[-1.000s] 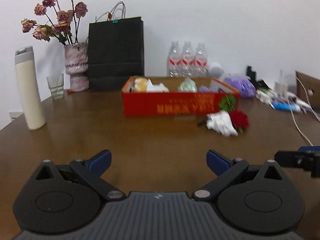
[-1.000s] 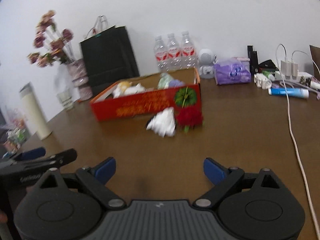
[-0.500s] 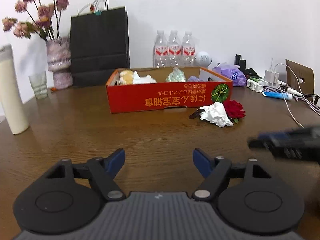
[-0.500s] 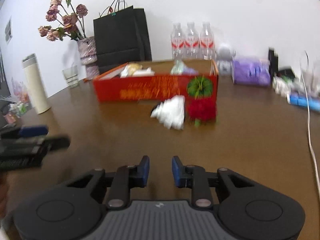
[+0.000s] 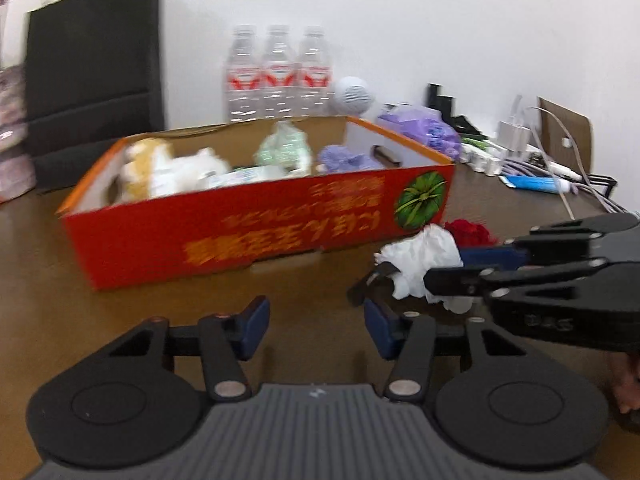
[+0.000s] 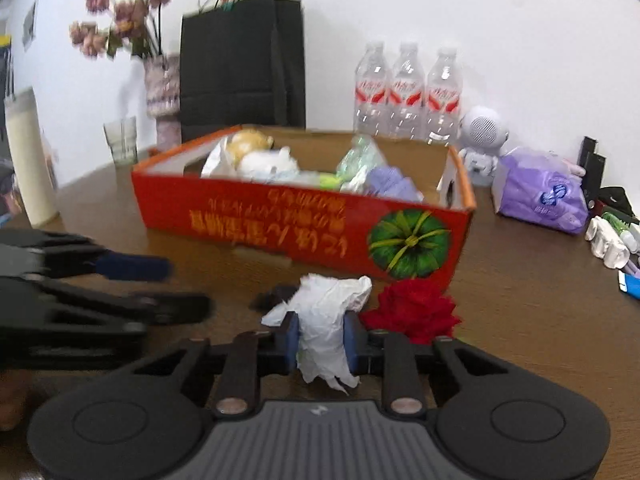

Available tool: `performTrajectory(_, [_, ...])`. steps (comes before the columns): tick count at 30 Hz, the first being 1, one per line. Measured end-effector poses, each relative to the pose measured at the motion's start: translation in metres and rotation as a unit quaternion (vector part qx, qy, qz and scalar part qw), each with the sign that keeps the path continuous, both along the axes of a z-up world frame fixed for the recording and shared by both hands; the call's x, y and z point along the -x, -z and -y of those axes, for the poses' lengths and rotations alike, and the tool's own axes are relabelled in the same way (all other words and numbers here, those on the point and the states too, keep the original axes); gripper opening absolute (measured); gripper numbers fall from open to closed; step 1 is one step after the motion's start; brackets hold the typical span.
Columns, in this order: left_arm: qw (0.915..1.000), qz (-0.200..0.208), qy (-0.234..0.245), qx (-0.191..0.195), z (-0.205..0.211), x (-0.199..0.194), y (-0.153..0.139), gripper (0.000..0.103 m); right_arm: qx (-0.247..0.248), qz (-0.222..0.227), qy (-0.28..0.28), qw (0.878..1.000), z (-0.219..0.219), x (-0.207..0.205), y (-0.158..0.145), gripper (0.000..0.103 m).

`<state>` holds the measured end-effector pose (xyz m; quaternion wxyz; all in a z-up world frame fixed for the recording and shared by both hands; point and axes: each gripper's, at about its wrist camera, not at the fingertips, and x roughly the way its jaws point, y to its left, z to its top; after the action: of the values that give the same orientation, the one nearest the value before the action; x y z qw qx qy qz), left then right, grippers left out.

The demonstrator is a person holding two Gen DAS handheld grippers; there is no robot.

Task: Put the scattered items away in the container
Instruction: 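Grasp the crumpled white tissue with the right tool while the left tool grasps the black wrapper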

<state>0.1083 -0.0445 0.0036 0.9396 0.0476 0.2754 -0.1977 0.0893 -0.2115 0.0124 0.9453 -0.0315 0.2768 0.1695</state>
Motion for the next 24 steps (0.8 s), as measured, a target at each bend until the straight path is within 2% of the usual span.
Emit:
performTrajectory(3, [0.9991,0.009,0.041,-0.001,0.014,-0.009,0.000,0.056,-0.038,0.016,0.021,0.999,0.018,0.001,-0.009,0.022])
performTrajectory(6, [0.9975,-0.008,0.071,0.001,0.028,-0.019,0.002,0.057,-0.060,-0.002,0.027,0.998,0.029,-0.005,-0.008,0.022])
performTrajectory(9, [0.9962,-0.039,0.078,-0.004,0.036,-0.030,0.008,0.048,-0.079,-0.015,0.025,0.996,0.036,-0.007,-0.008,0.022])
performTrajectory(11, [0.9954,-0.037,0.088,0.004,0.037,-0.030,0.007,0.047,-0.118,-0.031,0.007,0.992,0.044,-0.008,-0.011,0.022])
performTrajectory(13, [0.9949,-0.038,0.094,-0.007,0.042,-0.030,0.009,0.047,-0.148,-0.027,0.005,0.989,0.052,-0.007,-0.015,0.022])
performTrajectory(16, [0.9955,-0.037,0.086,-0.018,0.051,-0.033,0.009,0.047,-0.176,-0.004,0.032,0.984,0.065,-0.003,-0.021,0.022])
performTrajectory(19, [0.9956,-0.042,0.080,-0.028,0.060,-0.033,0.009,0.047,-0.183,0.001,0.067,0.981,0.074,-0.004,-0.021,0.022])
performTrajectory(21, [0.9955,-0.047,0.074,-0.034,0.064,-0.031,0.007,0.035,-0.181,-0.008,0.077,0.980,0.075,-0.008,-0.019,0.022])
performTrajectory(22, [0.9961,-0.048,0.065,-0.036,0.065,-0.031,0.007,0.020,-0.175,-0.009,0.080,0.981,0.073,-0.009,-0.017,0.022])
performTrajectory(24, [0.9967,-0.055,0.052,-0.029,0.063,-0.035,0.006,0.018,-0.168,-0.012,0.074,0.983,0.069,-0.010,-0.015,0.022])
